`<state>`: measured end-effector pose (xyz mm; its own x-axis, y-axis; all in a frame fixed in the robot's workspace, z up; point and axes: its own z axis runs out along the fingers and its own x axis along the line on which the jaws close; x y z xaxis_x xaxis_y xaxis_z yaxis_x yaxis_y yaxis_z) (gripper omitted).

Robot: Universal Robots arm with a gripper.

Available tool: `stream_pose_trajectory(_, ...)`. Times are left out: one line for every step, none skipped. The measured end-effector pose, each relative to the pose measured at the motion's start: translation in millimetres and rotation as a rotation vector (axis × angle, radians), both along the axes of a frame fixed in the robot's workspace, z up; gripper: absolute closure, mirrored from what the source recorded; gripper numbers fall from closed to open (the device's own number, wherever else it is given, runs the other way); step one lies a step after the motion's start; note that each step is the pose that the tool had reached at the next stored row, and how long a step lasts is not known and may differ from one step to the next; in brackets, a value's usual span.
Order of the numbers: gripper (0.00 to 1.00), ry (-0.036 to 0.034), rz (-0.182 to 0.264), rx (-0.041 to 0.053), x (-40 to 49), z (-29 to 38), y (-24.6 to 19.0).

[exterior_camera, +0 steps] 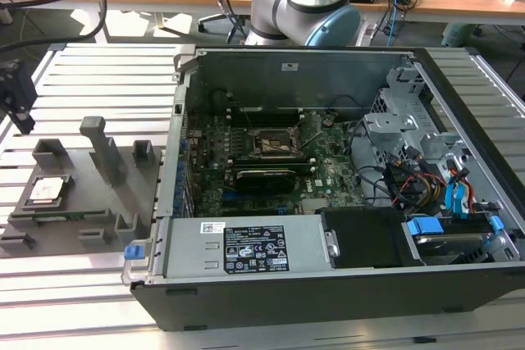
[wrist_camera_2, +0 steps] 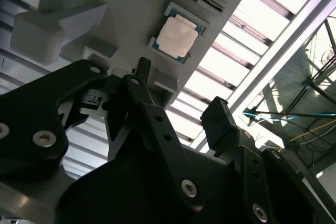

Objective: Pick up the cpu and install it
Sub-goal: 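Pick up the cpu and move it towards the insertion slot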

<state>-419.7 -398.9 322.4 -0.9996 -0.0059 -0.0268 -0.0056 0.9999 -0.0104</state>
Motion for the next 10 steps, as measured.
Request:
stream_pose_trajectory(0.34, -0.0001, 0.000, 0.0000, 0.0, -0.6, 0.0)
stream_pose_trajectory(0.34, -0.0001, 0.000, 0.0000, 0.0, -1.1, 0.0)
stream_pose_trajectory(0.34, 0.0000, 0.000, 0.0000, 0.0, -1.4, 0.0)
stream_pose_trajectory(0.34, -0.0001, 0.000, 0.0000, 0.0, -1.7, 0.0)
stream_pose_trajectory(0.34, 0.0000, 0.000, 0.0000, 0.0, -2.1, 0.0)
stream_pose_trajectory(0.34, 0.0000, 0.000, 0.0000, 0.0, -2.4, 0.0)
stream_pose_trajectory(0.34, 0.0000, 0.000, 0.0000, 0.0, -2.7, 0.0)
stream_pose_trajectory(0.34, 0.0000, 0.000, 0.0000, 0.0, -3.1, 0.0)
stream_pose_trajectory(0.34, 0.0000, 0.000, 0.0000, 0.0, -3.4, 0.0)
stream_pose_trajectory(0.34, 0.0000, 0.000, 0.0000, 0.0, -3.8, 0.0)
